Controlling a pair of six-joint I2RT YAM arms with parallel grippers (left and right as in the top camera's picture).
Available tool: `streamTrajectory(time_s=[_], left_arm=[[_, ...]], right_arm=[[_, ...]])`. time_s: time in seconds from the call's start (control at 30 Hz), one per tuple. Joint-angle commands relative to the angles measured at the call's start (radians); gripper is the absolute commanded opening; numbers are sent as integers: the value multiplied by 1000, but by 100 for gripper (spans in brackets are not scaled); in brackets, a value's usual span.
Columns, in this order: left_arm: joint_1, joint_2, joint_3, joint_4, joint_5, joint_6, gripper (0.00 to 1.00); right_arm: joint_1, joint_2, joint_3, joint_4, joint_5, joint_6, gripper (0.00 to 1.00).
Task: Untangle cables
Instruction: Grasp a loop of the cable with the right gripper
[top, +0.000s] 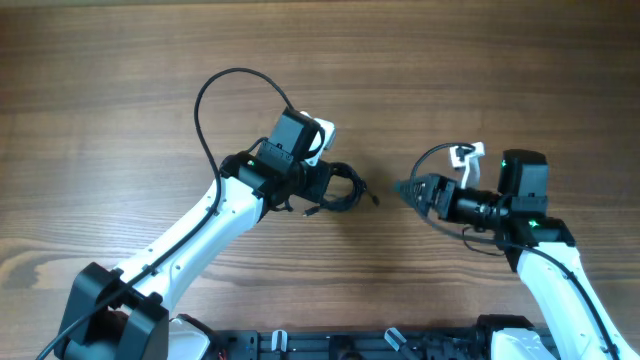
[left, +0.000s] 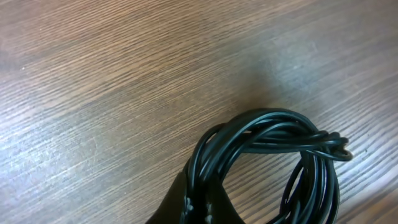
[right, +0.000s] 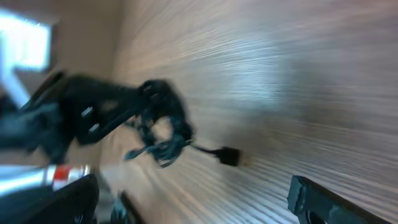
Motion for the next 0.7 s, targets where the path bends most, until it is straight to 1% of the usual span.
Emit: streamTrajectory(time_s=[0.0,0.03,0.07,0.1,0.13,0.23,0.37,0.47,0.5,0.53,0.6,0.63,0.67], left_arm=[[6,-32,-5,2,22,101,4],[6,-36,-5,5,22,101,4],[6,-42,-5,3,26,125,4],[6,-45,-5,4,31,150,4],[6,-52,-5,5,35,171,4],[6,-75,-5,10,45,174,4],[6,-78,-5,28,121,174,4],[6,-78,-5,56,123,106,4],[6,-78,-5,57,123,87,4],[6,-78,-5,56,123,81,4],[6,-78,-5,55,124,69,4],[6,-78,-5,55,124,69,4],[6,-78,-5,55,127,68,4]], right_arm=[[1,6,5,32,-204,-177,100],[1,6,5,41,-204,-176,98],[1,6,5,48,-204,-176,89],[1,6,5,47,-204,-177,85],[1,6,4,48,-203,-177,84],[1,6,4,52,-203,-166,84],[26,8,4,64,-189,-146,84],[50,12,4,70,-82,-66,86],[50,12,4,70,-79,-66,86],[50,12,4,69,-79,-66,85],[50,12,4,65,-79,-72,81],[50,12,4,66,-84,-95,79],[50,12,4,66,-93,-125,78]])
